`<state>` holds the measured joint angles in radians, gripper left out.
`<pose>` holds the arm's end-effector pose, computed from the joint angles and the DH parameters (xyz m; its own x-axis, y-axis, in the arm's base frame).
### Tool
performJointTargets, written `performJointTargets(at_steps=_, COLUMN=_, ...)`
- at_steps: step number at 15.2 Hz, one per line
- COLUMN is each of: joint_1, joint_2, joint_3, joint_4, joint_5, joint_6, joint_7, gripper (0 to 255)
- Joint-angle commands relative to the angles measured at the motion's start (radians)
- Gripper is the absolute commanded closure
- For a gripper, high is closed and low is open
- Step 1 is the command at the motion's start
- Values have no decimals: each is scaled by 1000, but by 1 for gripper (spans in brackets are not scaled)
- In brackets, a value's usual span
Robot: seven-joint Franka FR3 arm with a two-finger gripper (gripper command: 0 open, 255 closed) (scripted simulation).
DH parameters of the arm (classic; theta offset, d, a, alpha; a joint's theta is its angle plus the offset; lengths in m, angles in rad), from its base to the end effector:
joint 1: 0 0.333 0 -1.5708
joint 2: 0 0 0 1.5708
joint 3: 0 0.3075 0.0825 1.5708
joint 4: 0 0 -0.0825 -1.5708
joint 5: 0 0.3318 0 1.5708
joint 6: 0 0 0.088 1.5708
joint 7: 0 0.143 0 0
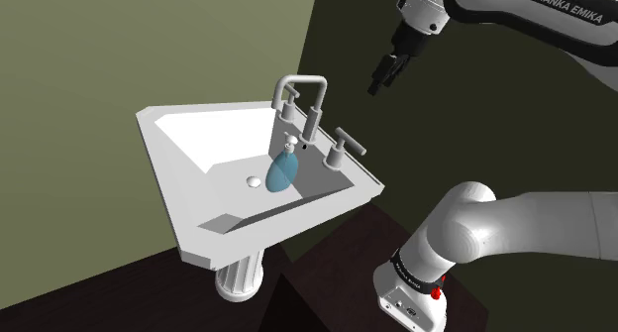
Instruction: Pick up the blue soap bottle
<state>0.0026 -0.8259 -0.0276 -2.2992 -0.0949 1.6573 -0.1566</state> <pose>0.2644 -0.0223 0.5923 0.9750 0.1443 0.1687 0.1284 -0.9865 0.1016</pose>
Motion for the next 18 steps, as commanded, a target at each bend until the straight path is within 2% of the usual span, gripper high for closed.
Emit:
performJointTargets(at_steps=1, joint_1=0, joint_2=0, joint_3=0, joint_4=0, joint_5=0, joint_6=0, joint_7=0, gripper=0)
performJointTargets(at_steps=9, joint_1=20, joint_2=107, joint_3=-47, joint_4=-177, joint_5=5, joint_6=329, joint_7=-37, gripper=0)
performJointTargets(at_steps=18, joint_1=58, joint_2=362, joint_3=-103, joint_4=-255, joint_5=35, joint_6=711, joint_7=-100, gripper=0)
